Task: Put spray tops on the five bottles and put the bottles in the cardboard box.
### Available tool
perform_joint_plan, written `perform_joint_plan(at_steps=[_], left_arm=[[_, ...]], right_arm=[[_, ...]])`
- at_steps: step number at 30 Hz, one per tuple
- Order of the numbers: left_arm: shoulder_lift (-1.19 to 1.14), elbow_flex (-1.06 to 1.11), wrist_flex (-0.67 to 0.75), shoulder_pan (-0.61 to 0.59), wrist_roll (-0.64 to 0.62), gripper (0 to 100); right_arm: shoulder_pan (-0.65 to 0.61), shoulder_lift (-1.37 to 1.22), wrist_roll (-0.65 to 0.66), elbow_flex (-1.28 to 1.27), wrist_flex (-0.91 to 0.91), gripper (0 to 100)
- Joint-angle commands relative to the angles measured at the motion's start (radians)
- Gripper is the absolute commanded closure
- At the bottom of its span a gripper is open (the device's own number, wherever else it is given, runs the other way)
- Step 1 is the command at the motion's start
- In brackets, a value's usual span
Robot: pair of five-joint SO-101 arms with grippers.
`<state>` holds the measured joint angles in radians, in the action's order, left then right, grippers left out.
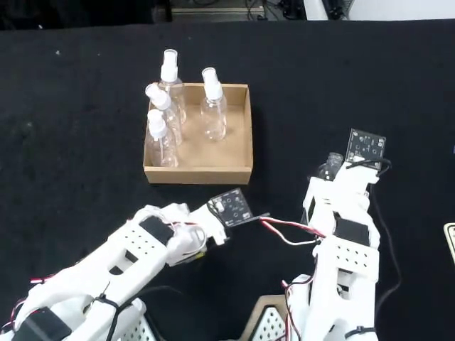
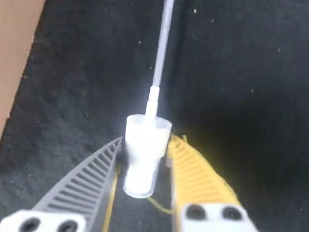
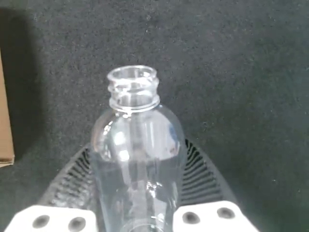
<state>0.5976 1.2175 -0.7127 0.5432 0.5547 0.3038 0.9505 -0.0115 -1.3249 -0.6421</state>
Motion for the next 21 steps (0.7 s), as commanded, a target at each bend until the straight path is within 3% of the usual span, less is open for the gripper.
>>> perform_joint_plan(at_steps=[1,8,12,17,21], left_arm=[[0.008,-0.084,-0.155,-0.005,-0.003,96],[0.008,-0.239,-0.410,-0.008,0.000,96],[0.008,-0.378,-0.632,-0.022,0.002,96],[0.008,-0.607,-0.905,-0.162,0.015,96],[0.008,-0.728,-1.048,-0.305,0.184,96]], right_arm=[[0.020,0.039,-0.006,0.028,0.025,98.8],[0.020,0.038,-0.006,0.028,0.025,98.8],[0.020,0.038,-0.006,0.028,0.025,98.8],[0.020,0.035,-0.006,0.028,0.028,98.8],[0.017,0.035,-0.006,0.027,0.029,98.8]])
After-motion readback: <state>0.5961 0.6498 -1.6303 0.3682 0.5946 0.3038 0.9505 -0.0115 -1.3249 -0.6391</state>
